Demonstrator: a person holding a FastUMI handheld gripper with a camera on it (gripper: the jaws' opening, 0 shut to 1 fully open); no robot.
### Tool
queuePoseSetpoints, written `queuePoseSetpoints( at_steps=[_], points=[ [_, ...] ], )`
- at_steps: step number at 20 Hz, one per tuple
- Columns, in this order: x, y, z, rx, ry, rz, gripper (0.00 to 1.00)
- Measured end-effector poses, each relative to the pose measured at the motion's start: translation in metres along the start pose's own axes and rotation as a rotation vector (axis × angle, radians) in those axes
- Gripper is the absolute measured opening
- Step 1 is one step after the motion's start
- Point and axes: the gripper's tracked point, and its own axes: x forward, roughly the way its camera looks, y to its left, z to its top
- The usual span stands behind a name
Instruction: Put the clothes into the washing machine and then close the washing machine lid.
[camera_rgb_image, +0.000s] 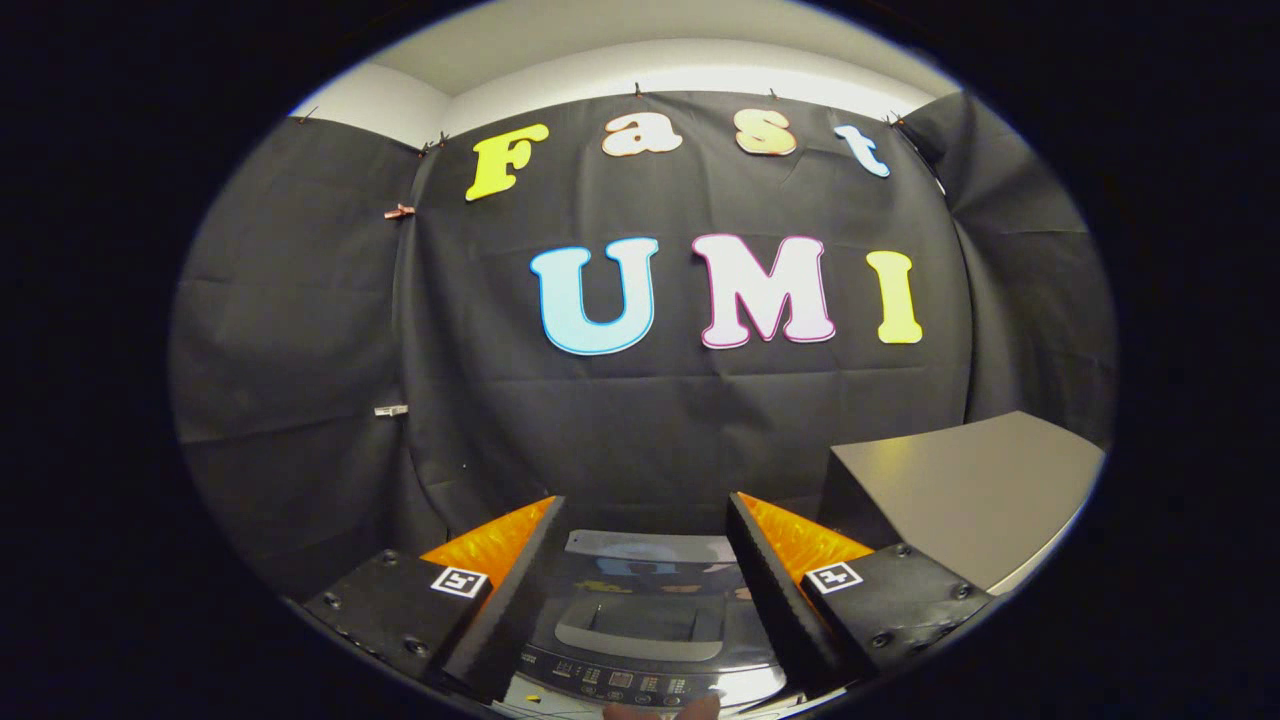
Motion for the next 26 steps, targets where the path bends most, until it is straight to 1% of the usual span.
queuePoseSetpoints(
  at_steps=[3,7,11,15,18,22,26],
  points=[
    [-0.029,-0.021,0.015,-0.016,-0.017,-0.024,0.99],
    [-0.067,-0.046,0.033,-0.008,-0.063,-0.061,0.99],
    [-0.103,-0.063,0.038,0.007,-0.08,-0.063,0.99],
    [-0.132,-0.096,0.037,0.03,-0.107,-0.11,0.99],
    [-0.149,-0.12,0.036,0.027,-0.129,-0.155,0.99],
    [-0.16,-0.138,0.034,0.023,-0.141,-0.172,0.99],
    [-0.165,-0.151,0.029,-0.026,-0.151,-0.194,0.99]
  ],
)
